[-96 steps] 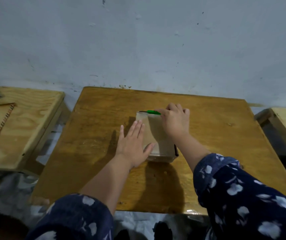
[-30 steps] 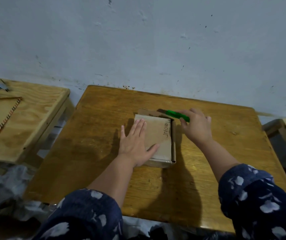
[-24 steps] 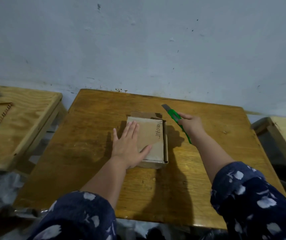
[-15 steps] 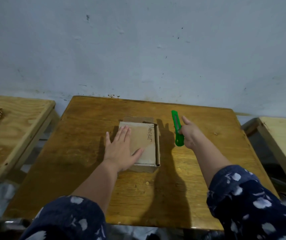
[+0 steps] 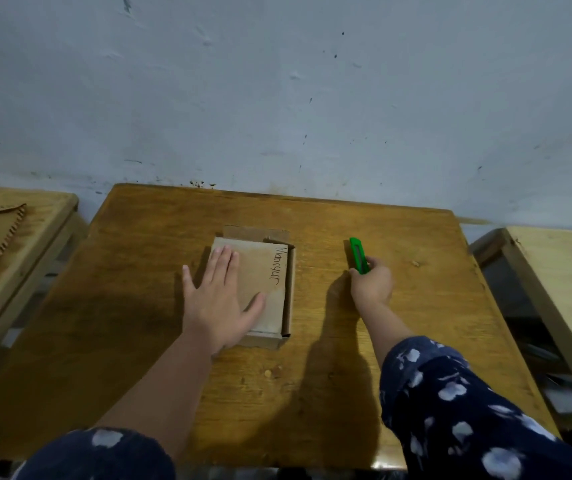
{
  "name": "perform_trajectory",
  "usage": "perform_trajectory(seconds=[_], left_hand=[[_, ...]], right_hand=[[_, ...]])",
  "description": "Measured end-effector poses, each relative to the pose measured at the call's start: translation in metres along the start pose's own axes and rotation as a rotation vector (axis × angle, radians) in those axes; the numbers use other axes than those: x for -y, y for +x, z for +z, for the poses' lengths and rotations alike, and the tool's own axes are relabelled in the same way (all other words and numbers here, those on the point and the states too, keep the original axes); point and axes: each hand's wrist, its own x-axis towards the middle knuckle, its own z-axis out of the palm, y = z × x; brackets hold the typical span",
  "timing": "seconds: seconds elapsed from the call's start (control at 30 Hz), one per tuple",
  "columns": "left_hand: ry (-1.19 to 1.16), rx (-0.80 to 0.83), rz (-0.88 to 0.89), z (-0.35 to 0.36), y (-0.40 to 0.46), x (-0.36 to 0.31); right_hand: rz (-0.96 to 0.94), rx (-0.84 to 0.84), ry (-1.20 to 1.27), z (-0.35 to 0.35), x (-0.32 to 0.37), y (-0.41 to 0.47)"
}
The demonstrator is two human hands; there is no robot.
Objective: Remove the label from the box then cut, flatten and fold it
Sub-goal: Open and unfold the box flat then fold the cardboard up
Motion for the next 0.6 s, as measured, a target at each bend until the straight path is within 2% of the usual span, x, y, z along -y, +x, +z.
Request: perform_trajectory(seconds=[0.1,0.27,0.33,0.5,0.6], left_hand=[[-0.007,-0.031,-0.007,0.003,0.0,0.0],[-0.003,-0.031,-0.011,0.001,-0.002,0.0],[-0.004,-0.019,-0.015,0.0,-0.002,0.0],[-0.02,-0.01,-0.013,-0.003,-0.002,-0.002],[-0.017,-0.017,-0.003,-0.004,-0.004,-0.003]], right_hand=[[-0.011,-0.059,-0.1,0.003,-0.005,0.011],[-0.008,-0.047,-0.279,0.001,0.001,0.01],[-0.087,-0.072,-0.293,0.004,0.007,-0.003],[-0.343,0.157,0.052,0.03,0.025,-0.069],[-0.42,0.224,0.074,0.034,0.022,-0.099]])
